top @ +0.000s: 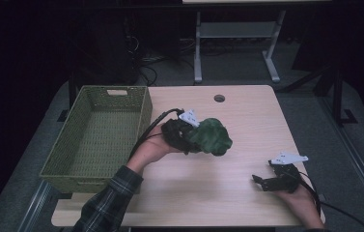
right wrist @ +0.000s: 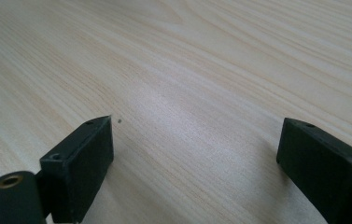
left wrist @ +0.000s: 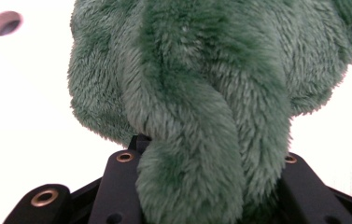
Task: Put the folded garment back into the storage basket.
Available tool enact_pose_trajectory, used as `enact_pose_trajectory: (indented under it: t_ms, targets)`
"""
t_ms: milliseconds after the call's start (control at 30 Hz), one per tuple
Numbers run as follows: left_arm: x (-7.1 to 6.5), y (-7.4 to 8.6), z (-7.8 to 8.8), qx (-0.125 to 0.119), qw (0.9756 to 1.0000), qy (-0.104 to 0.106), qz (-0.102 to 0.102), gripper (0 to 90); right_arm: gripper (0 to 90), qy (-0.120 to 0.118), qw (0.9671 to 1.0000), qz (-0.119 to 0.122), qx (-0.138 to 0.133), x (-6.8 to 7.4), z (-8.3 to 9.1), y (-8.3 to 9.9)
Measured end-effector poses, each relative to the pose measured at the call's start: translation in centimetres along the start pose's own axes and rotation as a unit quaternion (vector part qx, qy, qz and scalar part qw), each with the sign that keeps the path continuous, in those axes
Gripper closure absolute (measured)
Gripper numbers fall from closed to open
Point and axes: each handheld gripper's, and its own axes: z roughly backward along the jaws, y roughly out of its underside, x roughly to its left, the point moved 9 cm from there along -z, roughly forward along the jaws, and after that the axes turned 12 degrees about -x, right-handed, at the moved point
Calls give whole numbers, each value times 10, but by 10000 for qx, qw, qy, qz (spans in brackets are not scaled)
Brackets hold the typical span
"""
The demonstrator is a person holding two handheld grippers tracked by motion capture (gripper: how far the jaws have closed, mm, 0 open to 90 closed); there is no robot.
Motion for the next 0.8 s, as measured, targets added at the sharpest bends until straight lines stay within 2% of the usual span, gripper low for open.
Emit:
enact_pose_trajectory:
  t_ms: [267,500,800]
  targets:
    - [15,1,47,-118,9994,-306,67,611,107,21,10000,-19,5,0,0,0]
    - [28,6,88,-191,9976,-645,139,611,106,29,10000,-23,6,0,0,0]
    - [47,22,138,-330,9925,-1127,349,610,107,34,10000,-23,6,0,0,0]
